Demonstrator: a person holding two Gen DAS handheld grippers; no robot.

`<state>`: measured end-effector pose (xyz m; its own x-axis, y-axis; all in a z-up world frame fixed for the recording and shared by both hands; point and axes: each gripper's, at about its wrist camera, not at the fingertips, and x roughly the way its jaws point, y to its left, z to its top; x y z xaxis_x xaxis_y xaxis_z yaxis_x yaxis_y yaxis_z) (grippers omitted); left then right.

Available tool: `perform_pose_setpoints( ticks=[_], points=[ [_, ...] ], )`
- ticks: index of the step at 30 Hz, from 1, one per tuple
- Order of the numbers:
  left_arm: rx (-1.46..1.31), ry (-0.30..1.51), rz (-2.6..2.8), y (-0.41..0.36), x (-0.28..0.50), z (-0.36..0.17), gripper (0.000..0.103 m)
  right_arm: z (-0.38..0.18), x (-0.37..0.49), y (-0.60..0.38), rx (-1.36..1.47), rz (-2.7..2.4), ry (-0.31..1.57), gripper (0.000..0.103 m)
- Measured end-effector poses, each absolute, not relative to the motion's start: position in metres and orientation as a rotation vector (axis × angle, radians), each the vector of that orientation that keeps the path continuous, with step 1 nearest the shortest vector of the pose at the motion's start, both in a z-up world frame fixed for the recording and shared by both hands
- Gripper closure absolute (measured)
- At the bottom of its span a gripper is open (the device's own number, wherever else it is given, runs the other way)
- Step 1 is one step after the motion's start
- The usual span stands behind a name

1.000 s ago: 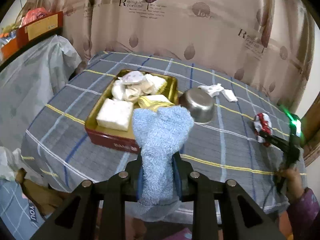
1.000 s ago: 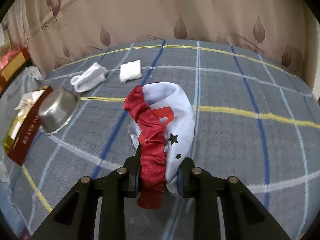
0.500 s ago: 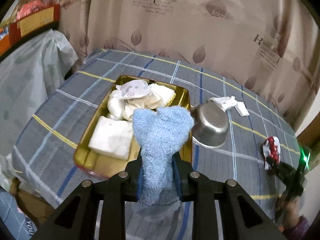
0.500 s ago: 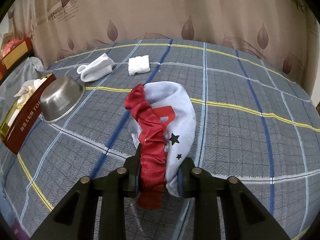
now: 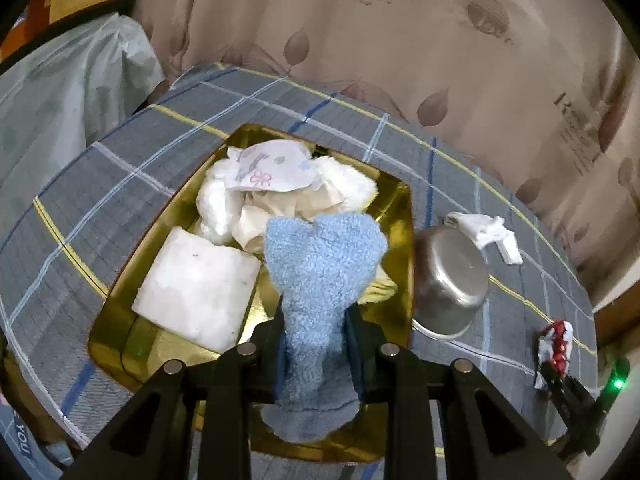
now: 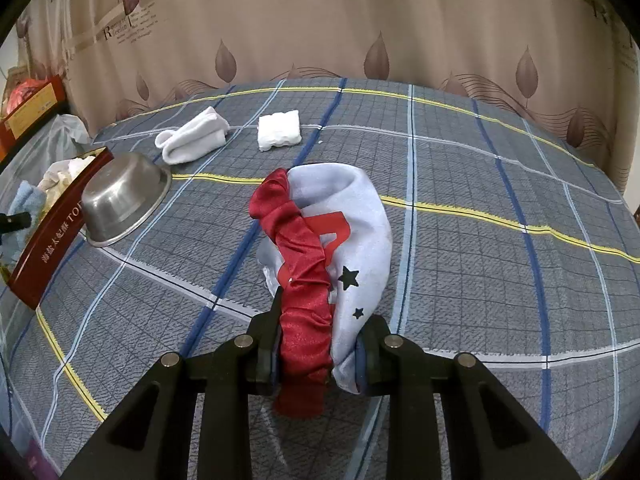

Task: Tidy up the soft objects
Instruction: 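Lower the blue towel into the gold tin and open the left gripper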

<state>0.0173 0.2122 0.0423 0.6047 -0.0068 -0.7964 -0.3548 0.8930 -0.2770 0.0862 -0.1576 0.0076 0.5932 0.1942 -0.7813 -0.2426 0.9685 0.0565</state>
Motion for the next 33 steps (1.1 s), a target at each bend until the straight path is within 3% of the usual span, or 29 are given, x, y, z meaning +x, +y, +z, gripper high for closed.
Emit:
perform_pose_setpoints(
  ticks=[5,7,9,13,19,22,33],
  points=[
    [-0.403,0.911,0.210,0.208,0.019,0.034,0.073,0.008,0.086,-0.157,-0.058,0.254,0.901,0.078],
    [-0.398,0.907,0.206,0.208,0.018,0.032,0.069,0.008,0.086,-0.157,-0.058,0.253,0.901,0.078],
    [-0.391,0.908,0.213,0.209,0.018,0.031,0.057,0.007,0.086,-0.157,-0.059,0.253,0.902,0.078],
    [-0.364,0.877,0.256,0.210,0.009,0.040,0.052,0.007,0.087,-0.157,-0.059,0.254,0.901,0.077],
    [-0.306,0.762,0.263,0.201,-0.023,0.075,0.049,0.007,0.086,-0.157,-0.061,0.254,0.902,0.077],
    [-0.280,0.700,0.294,0.191,-0.056,0.087,0.043,0.007,0.086,-0.157,-0.061,0.257,0.903,0.077],
    [-0.537,0.680,0.305,0.213,-0.144,0.062,0.043,0.009,0.086,-0.157,-0.043,0.277,0.947,0.077]
  ],
)
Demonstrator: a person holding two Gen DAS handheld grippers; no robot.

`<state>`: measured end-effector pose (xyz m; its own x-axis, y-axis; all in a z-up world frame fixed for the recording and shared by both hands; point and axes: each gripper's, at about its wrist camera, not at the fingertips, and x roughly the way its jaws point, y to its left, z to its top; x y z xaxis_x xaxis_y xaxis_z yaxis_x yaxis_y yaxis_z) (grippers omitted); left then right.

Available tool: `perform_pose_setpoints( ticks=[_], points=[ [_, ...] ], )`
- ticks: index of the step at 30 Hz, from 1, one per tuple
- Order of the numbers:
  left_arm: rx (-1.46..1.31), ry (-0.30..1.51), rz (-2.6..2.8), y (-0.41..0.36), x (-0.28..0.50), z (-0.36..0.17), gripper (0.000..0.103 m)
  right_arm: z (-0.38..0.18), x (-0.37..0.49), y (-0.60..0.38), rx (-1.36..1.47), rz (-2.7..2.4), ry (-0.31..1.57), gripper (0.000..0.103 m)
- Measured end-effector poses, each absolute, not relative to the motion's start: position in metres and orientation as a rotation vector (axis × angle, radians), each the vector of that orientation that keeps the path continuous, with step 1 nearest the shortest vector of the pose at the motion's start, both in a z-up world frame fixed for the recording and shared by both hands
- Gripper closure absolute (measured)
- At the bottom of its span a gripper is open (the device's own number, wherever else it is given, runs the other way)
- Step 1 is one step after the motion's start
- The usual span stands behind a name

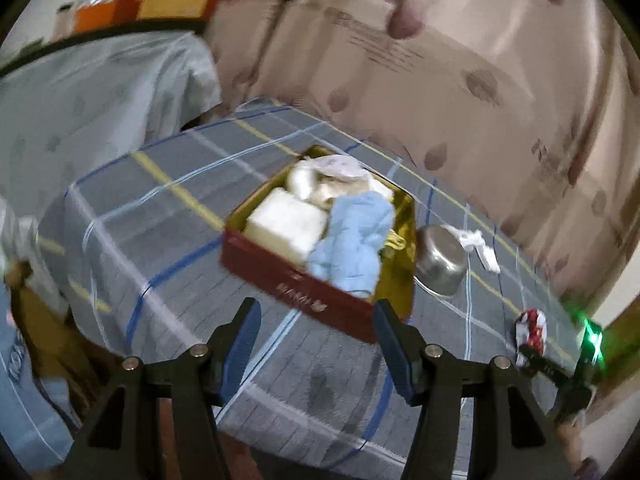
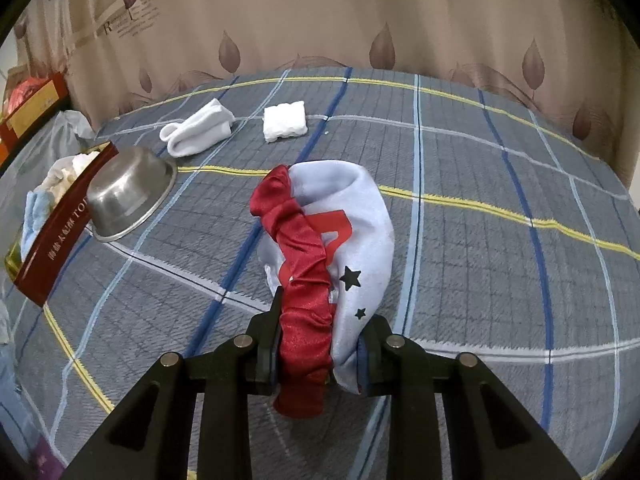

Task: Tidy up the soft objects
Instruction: 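Lower the blue towel into the gold tin and open the left gripper, then carry the red-and-white shirt into the gold tin and open the right gripper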

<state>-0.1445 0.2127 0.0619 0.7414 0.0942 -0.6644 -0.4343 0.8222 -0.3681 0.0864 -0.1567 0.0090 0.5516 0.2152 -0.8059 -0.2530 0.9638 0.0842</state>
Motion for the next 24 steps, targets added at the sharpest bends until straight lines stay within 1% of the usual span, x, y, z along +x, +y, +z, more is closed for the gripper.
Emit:
perform_pose_setpoints(
  ticks=[4,11,17,24],
  points=[
    [-0.548,0.689,0.304,0.218,-0.146,0.060,0.043,0.014,0.080,-0.146,-0.030,0.295,0.957,0.077],
    [-0.355,0.759,0.411,0.206,-0.140,0.062,0.043,0.042,0.064,-0.101,-0.003,0.406,0.951,0.077],
    [-0.366,0.788,0.474,0.220,-0.143,0.063,0.043,0.083,0.047,-0.026,0.037,0.609,0.934,0.077],
    [-0.335,0.778,0.582,0.240,-0.152,0.076,0.043,0.102,0.035,0.089,-0.018,0.821,0.956,0.077]
  ],
)
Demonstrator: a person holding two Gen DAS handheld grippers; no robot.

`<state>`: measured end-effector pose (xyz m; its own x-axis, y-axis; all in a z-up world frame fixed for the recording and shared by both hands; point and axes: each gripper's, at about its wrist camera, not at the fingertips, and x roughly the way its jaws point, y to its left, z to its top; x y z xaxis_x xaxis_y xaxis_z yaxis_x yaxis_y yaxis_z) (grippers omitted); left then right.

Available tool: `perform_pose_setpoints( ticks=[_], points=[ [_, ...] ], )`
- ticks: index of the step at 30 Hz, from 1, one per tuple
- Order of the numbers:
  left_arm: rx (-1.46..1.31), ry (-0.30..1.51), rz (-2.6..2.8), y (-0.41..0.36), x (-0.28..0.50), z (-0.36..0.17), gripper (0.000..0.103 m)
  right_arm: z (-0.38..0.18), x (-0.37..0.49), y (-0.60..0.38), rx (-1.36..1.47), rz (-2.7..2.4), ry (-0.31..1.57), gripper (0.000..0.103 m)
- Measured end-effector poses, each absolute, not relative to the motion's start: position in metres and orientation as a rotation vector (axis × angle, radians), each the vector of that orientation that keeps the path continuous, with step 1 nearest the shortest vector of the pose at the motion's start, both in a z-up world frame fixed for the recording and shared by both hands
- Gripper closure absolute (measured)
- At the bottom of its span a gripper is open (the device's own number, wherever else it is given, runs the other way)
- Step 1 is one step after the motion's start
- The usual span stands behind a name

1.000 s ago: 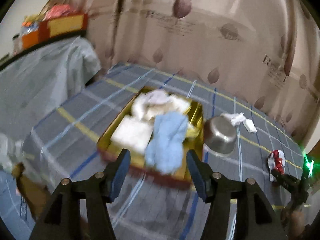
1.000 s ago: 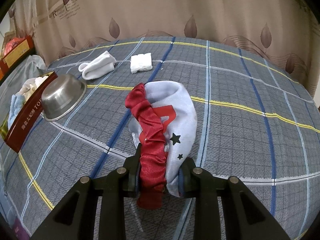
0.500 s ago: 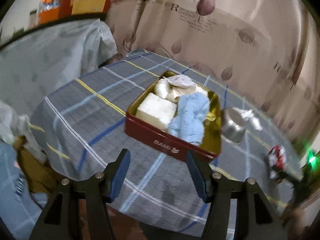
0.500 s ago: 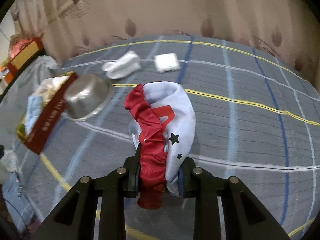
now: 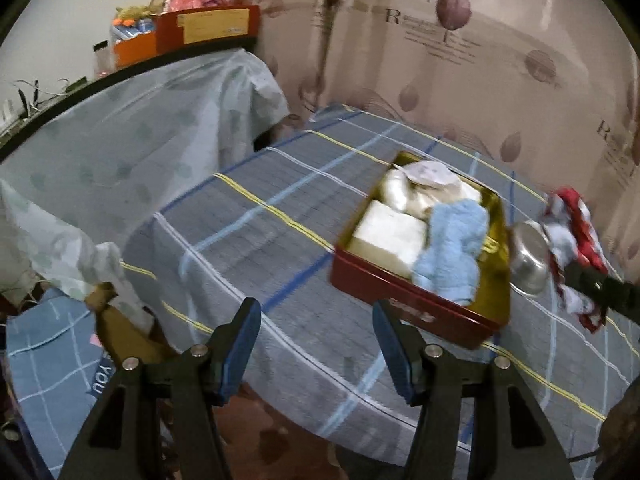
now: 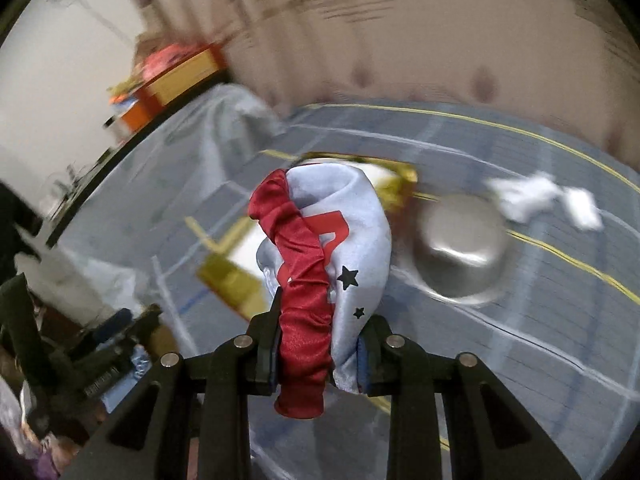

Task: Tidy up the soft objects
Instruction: 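Carry the red-and-white shirt into the gold tin and open the right gripper, then grasp the white cloth on the bed with the left gripper while the right withdraws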

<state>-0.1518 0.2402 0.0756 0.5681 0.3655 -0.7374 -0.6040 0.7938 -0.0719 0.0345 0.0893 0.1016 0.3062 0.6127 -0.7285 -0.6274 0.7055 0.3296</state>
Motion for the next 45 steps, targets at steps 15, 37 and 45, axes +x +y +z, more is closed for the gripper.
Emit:
perform_pose_setpoints(
  ticks=[15,37,45],
  points=[
    [-0.398,0.749,0.656,0.280,-0.165,0.078,0.043,0.052,0.052,0.210,0.033,0.790,1.137,0.077],
    [-0.346,0.739,0.655,0.272,-0.161,0.078,0.043,0.080,0.052,0.172,0.161,0.812,1.013,0.043],
    [-0.319,0.726,0.640,0.264,-0.161,0.080,0.043,0.095,0.044,0.062,0.033,0.557,0.810,0.017]
  ],
)
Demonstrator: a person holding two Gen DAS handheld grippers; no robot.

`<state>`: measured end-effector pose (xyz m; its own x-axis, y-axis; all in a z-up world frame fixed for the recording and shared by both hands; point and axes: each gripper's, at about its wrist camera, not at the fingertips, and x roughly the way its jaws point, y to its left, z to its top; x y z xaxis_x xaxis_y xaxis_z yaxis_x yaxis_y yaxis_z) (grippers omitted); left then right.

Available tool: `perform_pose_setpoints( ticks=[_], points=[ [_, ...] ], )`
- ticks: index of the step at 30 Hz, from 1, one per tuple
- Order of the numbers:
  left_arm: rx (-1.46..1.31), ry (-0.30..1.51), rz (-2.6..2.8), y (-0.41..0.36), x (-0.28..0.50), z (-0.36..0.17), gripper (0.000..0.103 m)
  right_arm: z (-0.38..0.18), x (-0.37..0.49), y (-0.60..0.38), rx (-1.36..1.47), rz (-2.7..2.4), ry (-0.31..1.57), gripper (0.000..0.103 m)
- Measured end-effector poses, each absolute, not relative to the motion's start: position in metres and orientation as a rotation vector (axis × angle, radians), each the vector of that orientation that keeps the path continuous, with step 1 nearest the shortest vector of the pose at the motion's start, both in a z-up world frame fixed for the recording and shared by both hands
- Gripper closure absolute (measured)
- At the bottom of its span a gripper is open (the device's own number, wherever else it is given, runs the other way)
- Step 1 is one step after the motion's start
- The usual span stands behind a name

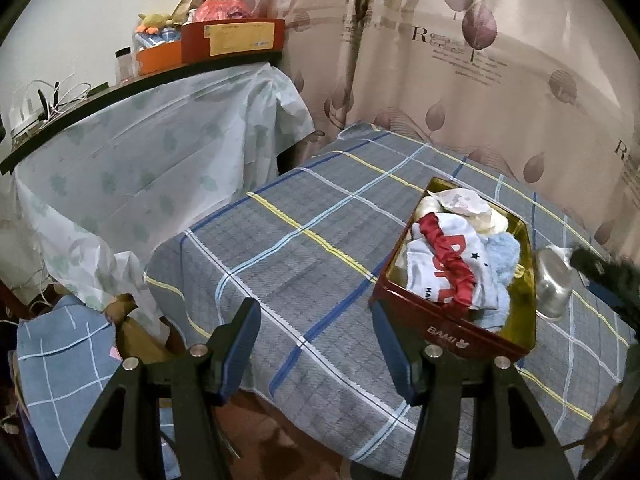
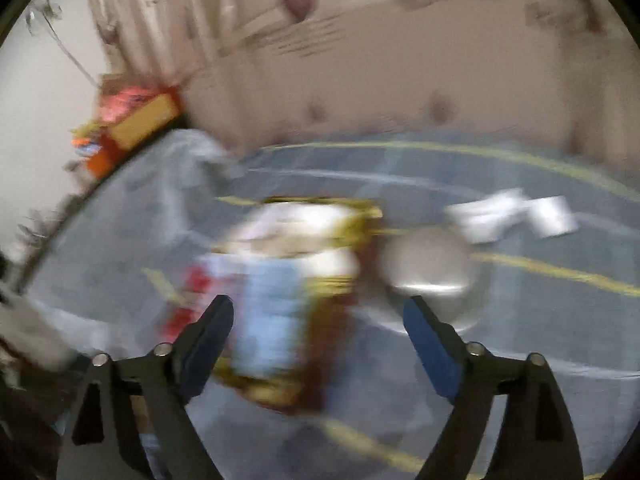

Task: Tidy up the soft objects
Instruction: 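Grasp the white cloth on the bed with the left gripper while the right withdraws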

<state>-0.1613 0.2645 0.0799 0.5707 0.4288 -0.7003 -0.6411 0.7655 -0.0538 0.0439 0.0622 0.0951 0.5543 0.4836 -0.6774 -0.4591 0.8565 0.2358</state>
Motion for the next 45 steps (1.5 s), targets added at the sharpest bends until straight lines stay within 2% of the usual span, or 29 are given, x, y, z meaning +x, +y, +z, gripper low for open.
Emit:
perform_pose_setpoints(
  ticks=[10,16,19,24,33,40,45],
  points=[
    [-0.237,0.727,0.607,0.239,-0.156,0.081,0.043,0.034,0.084,-0.126,-0.194,0.042,0.864,0.015],
    [-0.135,0.734,0.532,0.209,-0.147,0.080,0.043,0.011,0.102,-0.211,-0.195,-0.161,0.904,0.014],
    [-0.065,0.726,0.477,0.183,-0.142,0.083,0.043,0.003,0.104,-0.237,-0.149,-0.194,0.919,0.009],
    [0.034,0.721,0.346,0.138,-0.121,0.090,0.043,0.003,0.105,-0.243,-0.106,-0.150,0.917,0.003],
    [0.247,0.684,0.114,0.051,-0.050,0.112,0.043,-0.001,0.108,-0.236,-0.115,-0.128,0.935,0.002],
    [0.295,0.676,-0.082,0.010,0.041,0.120,0.043,0.006,0.100,-0.242,-0.059,-0.097,0.883,0.001],
    [0.331,0.792,-0.167,-0.007,0.127,0.101,0.043,0.011,0.098,-0.248,-0.011,-0.071,0.857,0.001]
  ],
)
